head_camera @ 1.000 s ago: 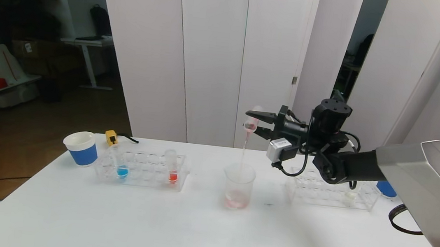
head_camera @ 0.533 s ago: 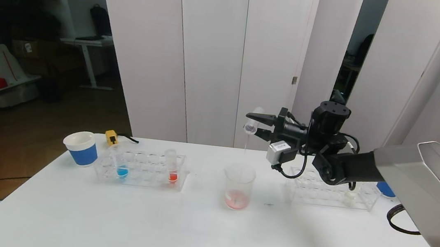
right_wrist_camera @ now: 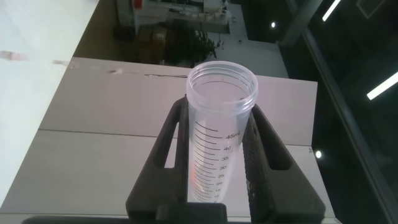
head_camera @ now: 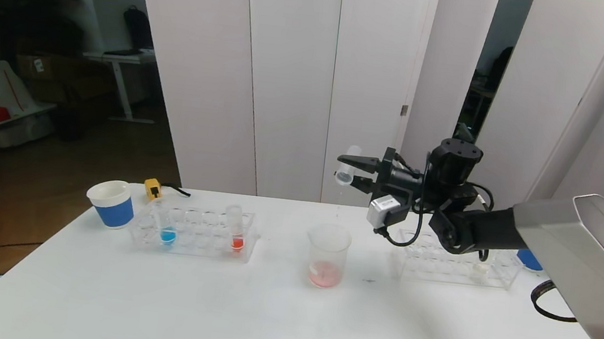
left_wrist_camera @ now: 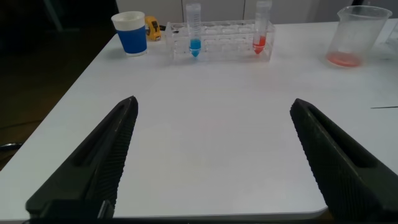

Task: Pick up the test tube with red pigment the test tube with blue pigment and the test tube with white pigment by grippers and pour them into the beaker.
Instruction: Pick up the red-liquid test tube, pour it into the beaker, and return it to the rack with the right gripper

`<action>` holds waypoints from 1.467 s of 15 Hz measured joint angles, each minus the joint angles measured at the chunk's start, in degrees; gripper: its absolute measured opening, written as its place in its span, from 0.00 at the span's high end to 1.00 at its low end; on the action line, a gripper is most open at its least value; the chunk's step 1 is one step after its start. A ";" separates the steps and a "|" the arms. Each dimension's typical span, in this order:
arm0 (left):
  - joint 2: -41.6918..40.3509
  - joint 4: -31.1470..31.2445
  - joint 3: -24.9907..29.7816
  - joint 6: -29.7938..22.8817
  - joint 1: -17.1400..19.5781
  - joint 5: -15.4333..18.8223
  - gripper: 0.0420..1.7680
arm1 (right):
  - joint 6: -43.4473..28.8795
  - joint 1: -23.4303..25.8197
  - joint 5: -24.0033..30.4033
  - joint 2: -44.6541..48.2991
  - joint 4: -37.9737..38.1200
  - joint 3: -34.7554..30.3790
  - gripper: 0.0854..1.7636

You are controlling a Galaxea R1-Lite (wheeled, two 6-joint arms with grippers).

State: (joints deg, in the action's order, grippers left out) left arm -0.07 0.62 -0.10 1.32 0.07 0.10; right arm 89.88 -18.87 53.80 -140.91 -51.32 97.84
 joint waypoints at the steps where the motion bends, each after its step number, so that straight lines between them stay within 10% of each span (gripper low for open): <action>1: 0.00 -0.02 0.00 0.02 0.00 -0.02 0.01 | 0.52 0.00 0.45 0.00 -0.11 0.00 0.70; 16: 0.00 0.00 0.00 0.00 -0.02 0.00 0.01 | 1.84 -0.06 -0.05 0.84 -2.69 0.87 0.70; 22: 0.00 0.00 0.00 0.00 0.00 0.00 0.01 | -8.30 -1.00 -9.89 5.16 -2.21 0.94 0.70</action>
State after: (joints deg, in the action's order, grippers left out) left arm -0.07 0.62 -0.10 1.32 0.07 0.10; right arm 81.58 -19.87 43.91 -135.75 -53.53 98.78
